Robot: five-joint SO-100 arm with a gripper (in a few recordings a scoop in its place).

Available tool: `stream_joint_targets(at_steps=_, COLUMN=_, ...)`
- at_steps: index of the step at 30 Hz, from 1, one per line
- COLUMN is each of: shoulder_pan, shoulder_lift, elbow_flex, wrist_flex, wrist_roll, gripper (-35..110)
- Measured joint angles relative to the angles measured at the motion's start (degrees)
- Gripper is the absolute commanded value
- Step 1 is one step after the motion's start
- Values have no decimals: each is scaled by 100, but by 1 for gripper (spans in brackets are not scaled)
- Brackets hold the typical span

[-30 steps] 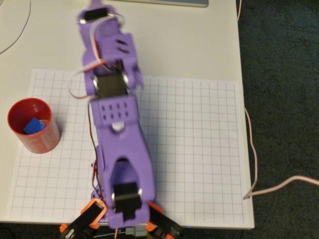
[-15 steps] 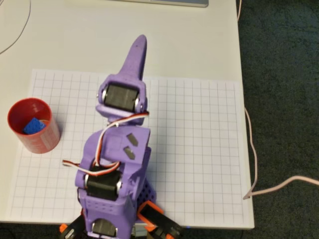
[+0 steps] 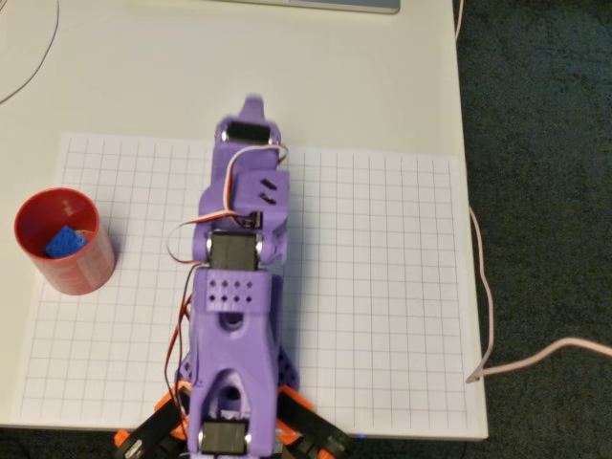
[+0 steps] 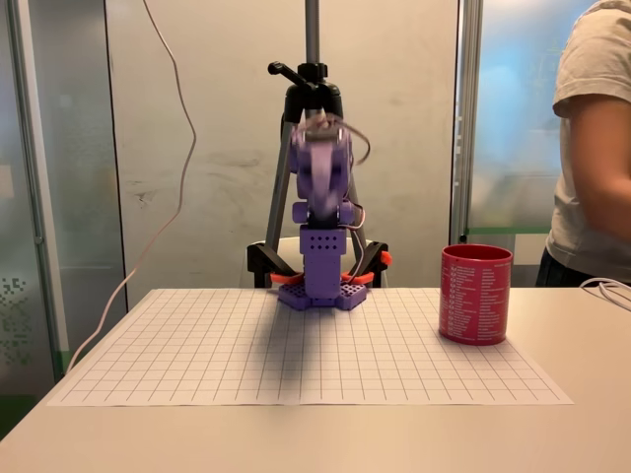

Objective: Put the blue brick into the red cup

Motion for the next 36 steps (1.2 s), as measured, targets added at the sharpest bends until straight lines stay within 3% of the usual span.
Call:
stream_joint_targets(at_steps=5, shoulder_pan=-466, shoulder_lift=0, elbow_flex=1011, wrist_flex=158, wrist_roll=-97, gripper=0)
stream_joint_targets(at_steps=36, shoulder_pan=-659, shoulder_lift=9, elbow_flex=1028, wrist_flex=422, wrist_roll=185, gripper=0)
